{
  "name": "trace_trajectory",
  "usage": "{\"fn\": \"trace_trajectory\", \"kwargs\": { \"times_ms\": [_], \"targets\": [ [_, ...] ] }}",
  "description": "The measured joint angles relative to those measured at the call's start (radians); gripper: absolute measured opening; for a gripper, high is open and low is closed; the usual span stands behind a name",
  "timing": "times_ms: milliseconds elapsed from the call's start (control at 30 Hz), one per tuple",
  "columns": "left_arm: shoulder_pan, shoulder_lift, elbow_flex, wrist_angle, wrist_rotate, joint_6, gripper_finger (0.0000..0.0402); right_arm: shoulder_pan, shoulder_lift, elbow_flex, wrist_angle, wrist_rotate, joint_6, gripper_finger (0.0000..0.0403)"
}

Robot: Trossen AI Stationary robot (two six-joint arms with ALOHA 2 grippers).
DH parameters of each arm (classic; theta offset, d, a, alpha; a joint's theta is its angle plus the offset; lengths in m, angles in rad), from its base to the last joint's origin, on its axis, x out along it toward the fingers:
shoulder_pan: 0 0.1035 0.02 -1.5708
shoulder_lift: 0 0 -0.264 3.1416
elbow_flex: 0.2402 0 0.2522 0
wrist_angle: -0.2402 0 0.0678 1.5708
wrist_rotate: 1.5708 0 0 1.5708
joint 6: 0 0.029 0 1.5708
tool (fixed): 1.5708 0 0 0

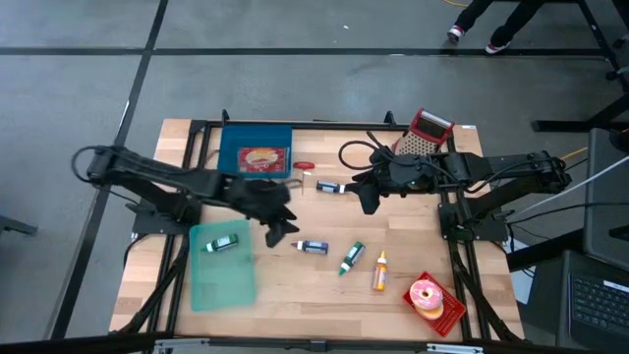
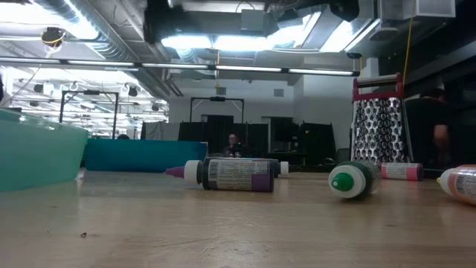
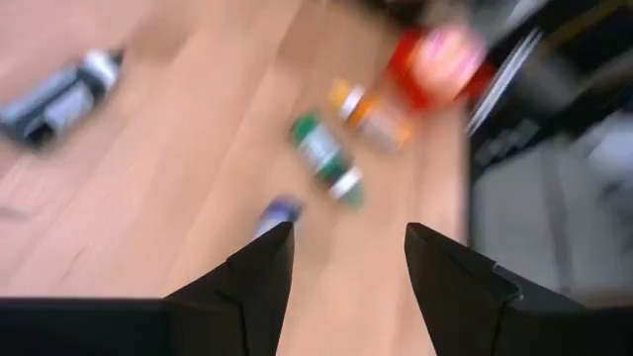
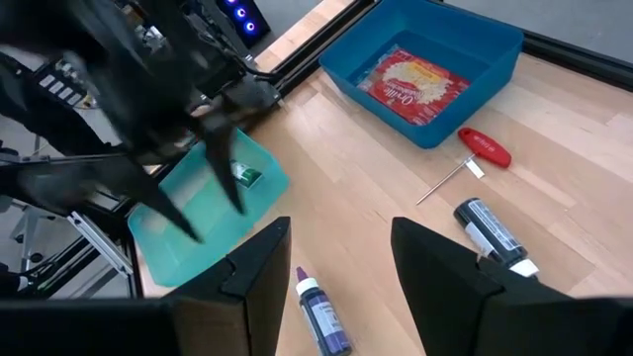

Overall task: Pick & Place Food Item
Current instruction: Put the violet food coloring bottle into the green bin

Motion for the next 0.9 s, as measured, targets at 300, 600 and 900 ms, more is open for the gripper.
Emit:
{"fn": "trace_trajectory", "kwargs": {
  "times_ms": [300,600,900],
  "targets": [
    [0.039,0.266,0.193,-0.350,0.032,0.367,0.0193,0.000,0.000,0.000,0.002,-0.001,0.005,0.0180],
    [0.034,0.429,0.217,-0.348,0.055,0.494,0.0194,0.000,0.000,0.000,0.006,0.014,-0.002,0.0180],
    [0.035,0.467,0.217,-0.317,0.050,0.495,0.0194,0.005,-0.013,0.034,0.099,0.014,-0.081,0.0180]
  ]
}}
